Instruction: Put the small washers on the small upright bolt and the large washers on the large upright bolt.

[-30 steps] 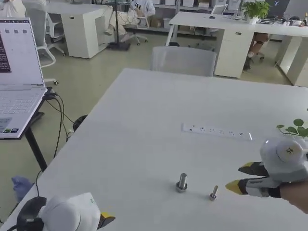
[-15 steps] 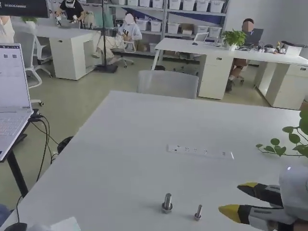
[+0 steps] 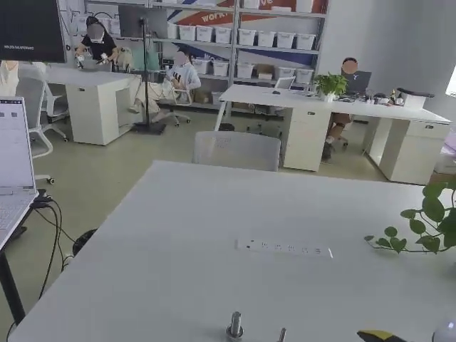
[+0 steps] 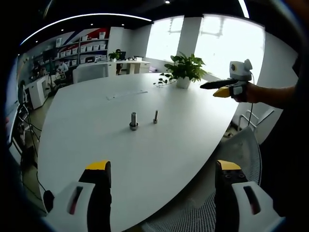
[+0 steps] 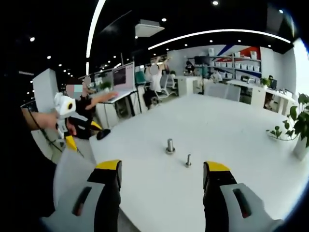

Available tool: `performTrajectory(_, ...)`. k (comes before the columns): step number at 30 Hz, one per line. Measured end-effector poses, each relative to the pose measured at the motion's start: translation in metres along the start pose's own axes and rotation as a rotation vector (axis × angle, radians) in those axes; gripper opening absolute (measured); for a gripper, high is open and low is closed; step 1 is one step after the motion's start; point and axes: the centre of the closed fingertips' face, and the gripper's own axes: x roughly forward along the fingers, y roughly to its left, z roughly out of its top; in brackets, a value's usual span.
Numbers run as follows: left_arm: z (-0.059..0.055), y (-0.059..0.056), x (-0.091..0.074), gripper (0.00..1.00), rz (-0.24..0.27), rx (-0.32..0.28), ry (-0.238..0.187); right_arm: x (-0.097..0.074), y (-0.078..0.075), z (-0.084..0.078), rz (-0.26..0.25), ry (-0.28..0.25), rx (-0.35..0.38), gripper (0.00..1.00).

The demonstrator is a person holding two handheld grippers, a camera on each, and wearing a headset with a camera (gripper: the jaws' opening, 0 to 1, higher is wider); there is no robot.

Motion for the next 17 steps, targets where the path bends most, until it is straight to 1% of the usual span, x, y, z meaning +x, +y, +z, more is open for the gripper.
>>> performTrajectory(2, -0.001, 0.002, 0.001, 0.9, 0.001, 0.002, -0.007, -0.002, -0.002, -0.015, -0.014, 0.027, 0.01, 0.72)
performTrajectory(5, -0.006, 0.003, 0.003, 0.9, 0.004, 0.014, 0.0, -0.005, -0.005, -0.038, -0.03, 0.067, 0.004, 0.74)
performTrajectory(7, -0.01, 0.006, 0.005, 0.91, 0.001, 0.004, 0.001, -0.005, -0.004, -0.049, -0.031, 0.084, 0.007, 0.75)
performTrajectory(9, -0.014, 0.008, 0.007, 0.91, 0.002, 0.008, 0.001, -0.005, -0.003, -0.054, -0.034, 0.09, 0.007, 0.76)
performTrajectory(10, -0.021, 0.009, 0.007, 0.91, 0.003, 0.049, 0.035, -0.005, -0.002, -0.056, -0.031, 0.09, 0.014, 0.77)
performTrajectory(11, -0.022, 0.009, 0.008, 0.91, 0.004, 0.052, 0.04, -0.003, 0.0, -0.061, -0.019, 0.094, 0.03, 0.78)
performTrajectory(12, -0.021, 0.009, 0.009, 0.9, 0.002, 0.038, 0.028, -0.001, 0.002, -0.065, -0.015, 0.106, 0.026, 0.79)
performTrajectory(13, -0.02, 0.009, 0.009, 0.9, -0.003, 0.017, 0.013, -0.001, 0.005, -0.072, 0.002, 0.138, -0.004, 0.79)
performTrajectory(15, -0.019, 0.013, 0.008, 0.9, 0.006, -0.016, -0.003, 0.001, 0.008, -0.076, 0.011, 0.142, -0.007, 0.8)
performTrajectory(17, -0.019, 0.012, 0.009, 0.91, 0.005, -0.02, -0.008, 0.001, 0.009, -0.077, 0.019, 0.134, 0.002, 0.82)
